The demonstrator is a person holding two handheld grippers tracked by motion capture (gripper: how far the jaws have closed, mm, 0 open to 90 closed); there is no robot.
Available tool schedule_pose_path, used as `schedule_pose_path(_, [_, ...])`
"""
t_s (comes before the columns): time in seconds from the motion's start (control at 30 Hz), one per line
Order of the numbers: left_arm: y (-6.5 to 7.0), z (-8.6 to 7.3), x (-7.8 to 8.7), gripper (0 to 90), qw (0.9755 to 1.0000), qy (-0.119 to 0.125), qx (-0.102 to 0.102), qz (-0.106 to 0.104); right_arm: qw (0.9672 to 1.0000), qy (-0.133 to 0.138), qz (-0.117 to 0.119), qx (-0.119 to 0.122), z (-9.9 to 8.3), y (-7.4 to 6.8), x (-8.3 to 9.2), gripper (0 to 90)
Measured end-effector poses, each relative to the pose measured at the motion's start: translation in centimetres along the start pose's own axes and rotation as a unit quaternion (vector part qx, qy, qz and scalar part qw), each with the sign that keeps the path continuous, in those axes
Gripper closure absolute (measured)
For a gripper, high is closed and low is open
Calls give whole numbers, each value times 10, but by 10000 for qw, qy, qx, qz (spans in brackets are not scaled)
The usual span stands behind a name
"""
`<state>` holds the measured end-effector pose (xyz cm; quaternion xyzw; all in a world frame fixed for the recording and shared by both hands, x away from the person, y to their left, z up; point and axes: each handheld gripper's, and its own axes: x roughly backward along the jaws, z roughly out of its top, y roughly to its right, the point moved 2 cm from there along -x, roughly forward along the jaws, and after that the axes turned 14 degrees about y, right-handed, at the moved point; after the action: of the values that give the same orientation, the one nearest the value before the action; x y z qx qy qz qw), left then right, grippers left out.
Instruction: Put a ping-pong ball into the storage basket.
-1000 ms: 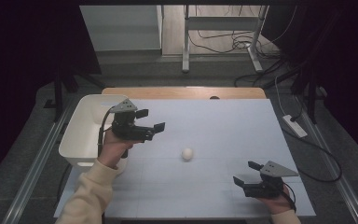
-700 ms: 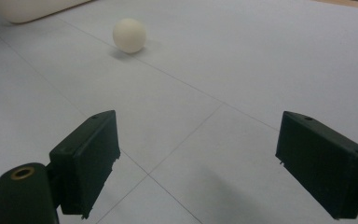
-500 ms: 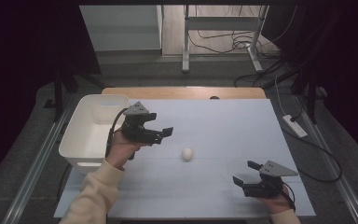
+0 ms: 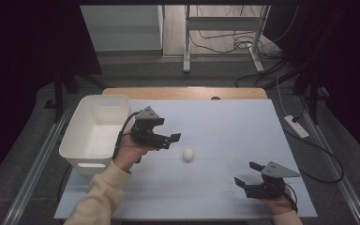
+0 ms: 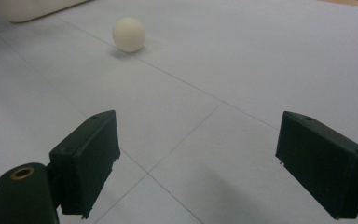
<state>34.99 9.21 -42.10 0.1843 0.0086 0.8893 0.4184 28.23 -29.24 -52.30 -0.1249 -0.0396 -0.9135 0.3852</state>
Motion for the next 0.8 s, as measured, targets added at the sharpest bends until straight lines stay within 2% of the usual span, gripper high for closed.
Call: schedule_pose_path(0.8, [10, -17, -27, 106, 9991, -382, -39, -168, 10000, -9, -11, 4, 0, 0, 0, 130])
